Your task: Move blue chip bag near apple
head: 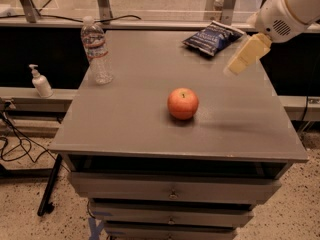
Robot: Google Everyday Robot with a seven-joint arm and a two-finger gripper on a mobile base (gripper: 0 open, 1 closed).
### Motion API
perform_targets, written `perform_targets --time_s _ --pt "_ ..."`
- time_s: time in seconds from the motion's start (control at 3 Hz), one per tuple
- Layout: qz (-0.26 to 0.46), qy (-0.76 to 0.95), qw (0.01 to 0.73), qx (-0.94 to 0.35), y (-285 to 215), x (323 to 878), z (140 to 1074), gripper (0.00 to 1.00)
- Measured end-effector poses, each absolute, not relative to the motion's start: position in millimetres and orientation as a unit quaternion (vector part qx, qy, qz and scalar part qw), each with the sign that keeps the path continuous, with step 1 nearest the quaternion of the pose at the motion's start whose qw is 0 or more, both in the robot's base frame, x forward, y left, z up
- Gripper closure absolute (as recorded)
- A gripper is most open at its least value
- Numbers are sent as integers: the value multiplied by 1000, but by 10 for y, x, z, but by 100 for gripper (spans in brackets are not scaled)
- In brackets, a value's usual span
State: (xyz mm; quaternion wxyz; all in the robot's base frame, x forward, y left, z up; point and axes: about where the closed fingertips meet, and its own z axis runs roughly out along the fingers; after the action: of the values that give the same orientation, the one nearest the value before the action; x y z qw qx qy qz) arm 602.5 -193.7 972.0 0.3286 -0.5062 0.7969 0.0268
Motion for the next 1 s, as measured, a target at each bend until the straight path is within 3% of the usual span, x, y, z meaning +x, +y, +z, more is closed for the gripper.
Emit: perform_targets --time_s 1.0 --pt "108 806 421 -402 -1410 6909 9321 0"
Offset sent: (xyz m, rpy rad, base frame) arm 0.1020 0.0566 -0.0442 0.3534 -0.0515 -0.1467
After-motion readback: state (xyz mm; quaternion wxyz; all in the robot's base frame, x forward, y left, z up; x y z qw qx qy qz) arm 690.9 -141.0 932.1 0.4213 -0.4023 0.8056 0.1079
